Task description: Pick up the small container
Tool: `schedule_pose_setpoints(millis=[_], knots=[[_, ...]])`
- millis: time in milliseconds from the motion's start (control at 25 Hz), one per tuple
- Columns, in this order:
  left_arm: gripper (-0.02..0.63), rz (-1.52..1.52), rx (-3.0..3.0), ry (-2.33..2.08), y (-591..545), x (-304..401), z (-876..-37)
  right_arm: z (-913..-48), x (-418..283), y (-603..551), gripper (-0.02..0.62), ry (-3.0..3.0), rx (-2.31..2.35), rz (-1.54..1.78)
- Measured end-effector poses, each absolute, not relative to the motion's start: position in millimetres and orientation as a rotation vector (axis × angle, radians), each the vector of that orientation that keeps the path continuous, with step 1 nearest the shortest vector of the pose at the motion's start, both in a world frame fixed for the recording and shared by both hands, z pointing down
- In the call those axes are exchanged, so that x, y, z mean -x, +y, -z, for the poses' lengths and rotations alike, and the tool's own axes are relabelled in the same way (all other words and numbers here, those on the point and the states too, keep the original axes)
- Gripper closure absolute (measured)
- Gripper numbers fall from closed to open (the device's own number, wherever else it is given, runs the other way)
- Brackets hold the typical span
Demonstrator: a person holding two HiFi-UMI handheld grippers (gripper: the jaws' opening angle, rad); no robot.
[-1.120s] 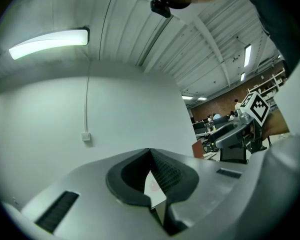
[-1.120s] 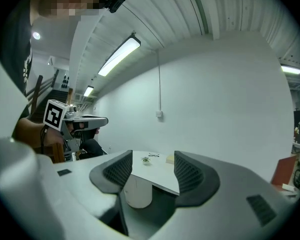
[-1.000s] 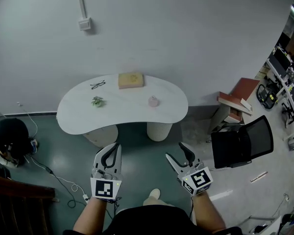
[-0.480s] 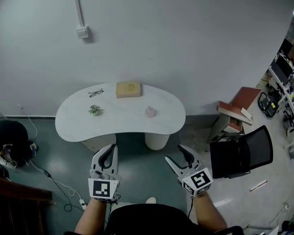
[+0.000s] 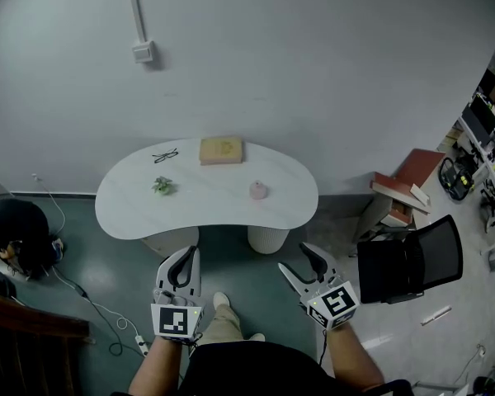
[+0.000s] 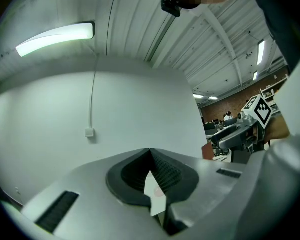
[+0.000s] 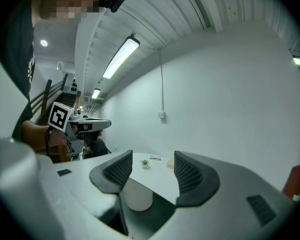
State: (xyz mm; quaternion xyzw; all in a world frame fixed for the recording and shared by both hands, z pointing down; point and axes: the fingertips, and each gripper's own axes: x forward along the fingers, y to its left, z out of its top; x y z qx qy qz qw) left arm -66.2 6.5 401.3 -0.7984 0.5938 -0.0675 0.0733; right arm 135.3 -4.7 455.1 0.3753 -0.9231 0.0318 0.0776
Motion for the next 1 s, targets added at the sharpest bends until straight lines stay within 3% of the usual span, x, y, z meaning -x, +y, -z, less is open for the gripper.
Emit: schedule_pose_setpoints(millis=[1000], knots=[[0.601, 0.126, 2.422, 1.618, -164, 103, -408, -463, -67, -169, 0.344, -2.725, -1.171, -0.102]])
